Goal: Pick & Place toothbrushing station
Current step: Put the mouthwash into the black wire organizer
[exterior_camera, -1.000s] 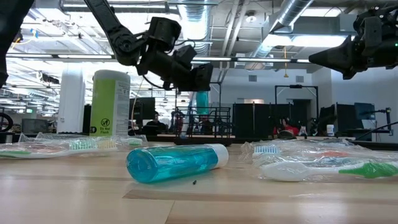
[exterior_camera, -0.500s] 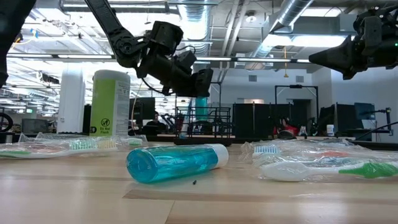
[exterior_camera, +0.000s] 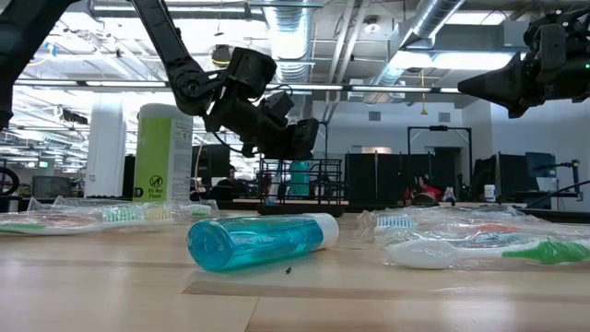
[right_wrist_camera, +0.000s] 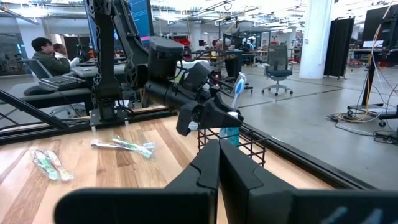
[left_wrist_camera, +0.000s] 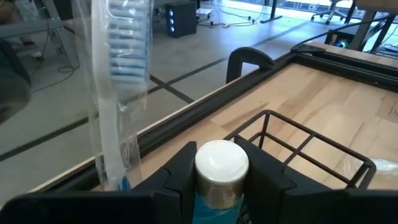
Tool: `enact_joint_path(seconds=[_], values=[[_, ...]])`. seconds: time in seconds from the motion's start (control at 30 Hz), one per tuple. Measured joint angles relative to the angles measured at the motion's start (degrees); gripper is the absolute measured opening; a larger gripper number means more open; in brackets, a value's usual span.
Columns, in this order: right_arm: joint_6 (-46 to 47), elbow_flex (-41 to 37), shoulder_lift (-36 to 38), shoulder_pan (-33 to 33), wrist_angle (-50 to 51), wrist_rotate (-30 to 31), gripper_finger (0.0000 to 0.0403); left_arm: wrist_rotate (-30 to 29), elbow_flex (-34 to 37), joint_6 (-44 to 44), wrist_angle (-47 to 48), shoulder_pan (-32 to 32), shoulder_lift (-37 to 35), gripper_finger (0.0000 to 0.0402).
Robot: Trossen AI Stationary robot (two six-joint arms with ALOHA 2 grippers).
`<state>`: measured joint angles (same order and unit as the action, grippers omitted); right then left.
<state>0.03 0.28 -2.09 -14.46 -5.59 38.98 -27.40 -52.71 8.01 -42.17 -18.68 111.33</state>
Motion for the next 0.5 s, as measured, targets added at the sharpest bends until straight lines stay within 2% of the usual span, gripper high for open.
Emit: enact_joint_path(seconds=[0.5], values=[[0.00,0.02,0.00,0.00,0.03,0.00,0.0001,0.18,0.07,0.02,-0.33,0.26,-0.11,0.0139]])
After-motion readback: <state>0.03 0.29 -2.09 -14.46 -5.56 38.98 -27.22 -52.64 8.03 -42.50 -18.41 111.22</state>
